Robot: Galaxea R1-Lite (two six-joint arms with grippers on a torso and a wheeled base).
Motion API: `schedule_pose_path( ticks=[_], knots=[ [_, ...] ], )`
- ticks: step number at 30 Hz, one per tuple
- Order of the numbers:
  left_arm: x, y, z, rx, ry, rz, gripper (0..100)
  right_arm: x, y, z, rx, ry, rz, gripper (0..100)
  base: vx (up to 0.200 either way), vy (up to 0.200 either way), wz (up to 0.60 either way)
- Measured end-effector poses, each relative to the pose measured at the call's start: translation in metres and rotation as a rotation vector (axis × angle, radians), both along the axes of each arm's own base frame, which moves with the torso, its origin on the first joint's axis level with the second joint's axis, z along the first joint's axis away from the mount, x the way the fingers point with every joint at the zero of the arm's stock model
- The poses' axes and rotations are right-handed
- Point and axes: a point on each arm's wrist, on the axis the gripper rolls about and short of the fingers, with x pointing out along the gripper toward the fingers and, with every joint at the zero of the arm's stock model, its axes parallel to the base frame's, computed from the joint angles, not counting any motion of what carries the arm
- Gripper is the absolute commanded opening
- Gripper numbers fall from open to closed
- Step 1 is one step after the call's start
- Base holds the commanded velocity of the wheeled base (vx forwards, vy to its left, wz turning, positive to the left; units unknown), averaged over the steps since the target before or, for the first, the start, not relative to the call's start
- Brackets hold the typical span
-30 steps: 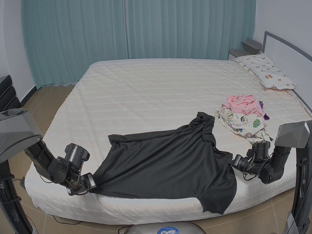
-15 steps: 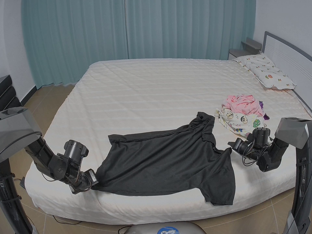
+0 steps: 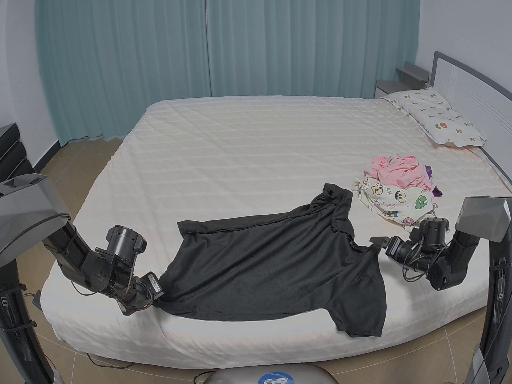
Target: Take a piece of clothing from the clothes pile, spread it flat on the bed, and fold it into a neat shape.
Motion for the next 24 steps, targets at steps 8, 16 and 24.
schedule_pose_path(
  ticks=[8, 16, 24],
  knots=[
    [-0.001, 0.001, -0.001, 0.011, 0.002, -0.002, 0, -0.043, 0.008, -0.007, 0.005, 0.095, 0.048, 100, 0.000, 0.000, 0.00],
    [-0.001, 0.002, -0.001, 0.014, 0.004, 0.002, 0, -0.055, 0.020, -0.017, -0.011, 0.138, 0.091, 100, 0.000, 0.000, 0.00],
    [0.000, 0.004, -0.001, 0.014, 0.003, 0.006, 0, -0.056, 0.024, -0.022, -0.016, 0.153, 0.103, 0, 0.000, 0.000, 0.00]
  ],
)
